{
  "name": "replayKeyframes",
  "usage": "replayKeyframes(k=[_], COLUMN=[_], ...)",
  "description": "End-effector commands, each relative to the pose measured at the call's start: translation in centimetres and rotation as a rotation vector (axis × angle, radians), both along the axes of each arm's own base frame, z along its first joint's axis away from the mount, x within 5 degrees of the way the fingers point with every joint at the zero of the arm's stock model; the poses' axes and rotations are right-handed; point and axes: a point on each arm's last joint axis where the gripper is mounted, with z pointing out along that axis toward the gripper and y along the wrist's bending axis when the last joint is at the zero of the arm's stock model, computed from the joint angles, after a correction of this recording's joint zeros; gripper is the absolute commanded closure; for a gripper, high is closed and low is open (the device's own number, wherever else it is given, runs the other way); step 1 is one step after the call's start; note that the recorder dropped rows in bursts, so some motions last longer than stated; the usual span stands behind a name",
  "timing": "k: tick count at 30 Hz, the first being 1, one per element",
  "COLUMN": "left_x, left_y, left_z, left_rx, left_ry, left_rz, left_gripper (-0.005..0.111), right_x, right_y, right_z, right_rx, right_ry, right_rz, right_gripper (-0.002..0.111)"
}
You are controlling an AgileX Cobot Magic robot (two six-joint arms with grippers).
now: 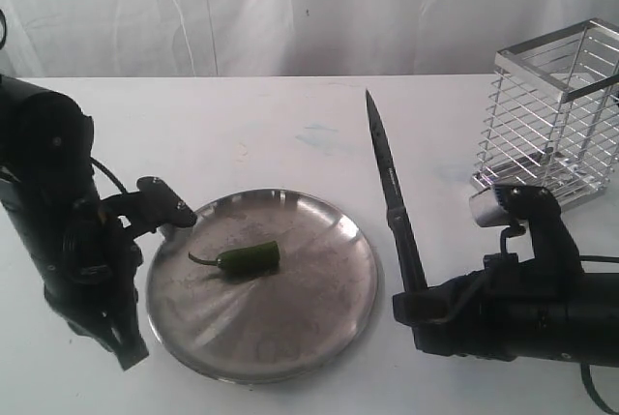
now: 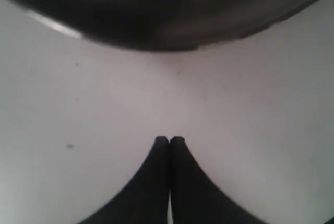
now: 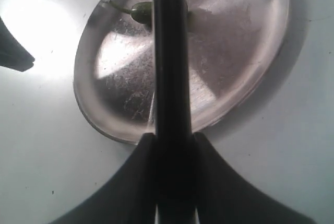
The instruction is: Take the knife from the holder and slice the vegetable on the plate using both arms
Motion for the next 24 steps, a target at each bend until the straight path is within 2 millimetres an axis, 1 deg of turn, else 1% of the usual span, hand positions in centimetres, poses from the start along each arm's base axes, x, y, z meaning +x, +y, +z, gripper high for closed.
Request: replayKeyframes(k=[1,2,3,4,5,6,7,8,9,10,11,13,16,17,18,19,21,24], left_x=[1.0,1.7,2.0,2.9,3.3,4.3,5.3,5.9,6.8,7.3,7.8,8.2,8.9,9.3,9.4,9.8,10.0,10.2], left_y=[-1.1,-1.3,-1.4,-1.7,-1.8,-1.8,-1.4,-1.0,-0.3,0.4,1.3,2.2,2.2,1.7,1.4,0.7,0.0,-0.7], left_z=[0.3,0.4,0.5,0.8,1.1,1.8,2.4,2.9,3.6,3.9,4.2,4.2,3.9,3.3,2.9,2.0,1.2,0.8], left_rx=[-0.115,-0.147,-0.162,-0.206,-0.225,-0.241,-0.244,-0.253,-0.265,-0.270,-0.282,-0.310,-0.348,-0.387,-0.412,-0.469,-0.523,-0.593], left_ry=[-0.101,-0.177,-0.213,-0.298,-0.337,-0.379,-0.390,-0.397,-0.409,-0.420,-0.425,-0.427,-0.445,-0.436,-0.420,-0.386,-0.354,-0.339], left_rz=[0.043,0.056,0.063,0.114,0.133,0.157,0.183,0.218,0.275,0.316,0.368,0.433,0.461,0.461,0.450,0.427,0.404,0.356], left_gripper=[0.107,0.107,0.107,0.107,0.107,0.107,0.107,0.107,0.107,0.107,0.107,0.107,0.107,0.107,0.107,0.107,0.107,0.107], right_x=[0.1,0.7,1.0,1.7,1.9,2.6,3.1,3.3,3.9,4.4,5.4,6.1,6.6,6.7,6.7,6.4,6.3,6.6], right_y=[0.6,1.1,1.4,2.5,3.1,4.6,6.3,7.2,8.3,8.6,8.5,8.8,9.4,9.9,10.3,10.9,11.3,11.7], right_z=[0.8,1.6,2.0,2.8,3.0,3.9,4.6,4.9,4.5,4.2,3.7,3.3,3.8,4.1,3.9,3.3,2.5,1.0], right_rx=[0.079,0.116,0.103,0.023,-0.038,-0.111,-0.148,-0.190,-0.315,-0.396,-0.547,-0.626,-0.597,-0.554,-0.536,-0.515,-0.512,-0.517], right_ry=[0.011,0.072,0.079,0.086,0.075,0.075,0.113,0.132,0.174,0.205,0.259,0.315,0.322,0.334,0.355,0.409,0.470,0.499], right_rz=[0.025,-0.019,-0.023,-0.031,-0.022,-0.027,-0.034,-0.017,-0.003,-0.019,-0.059,-0.059,-0.055,-0.052,-0.031,0.022,0.062,0.053], right_gripper=[0.108,0.108,0.108,0.108,0.108,0.108,0.108,0.108,0.108,0.108,0.108,0.108,0.108,0.108,0.108,0.108,0.108,0.108])
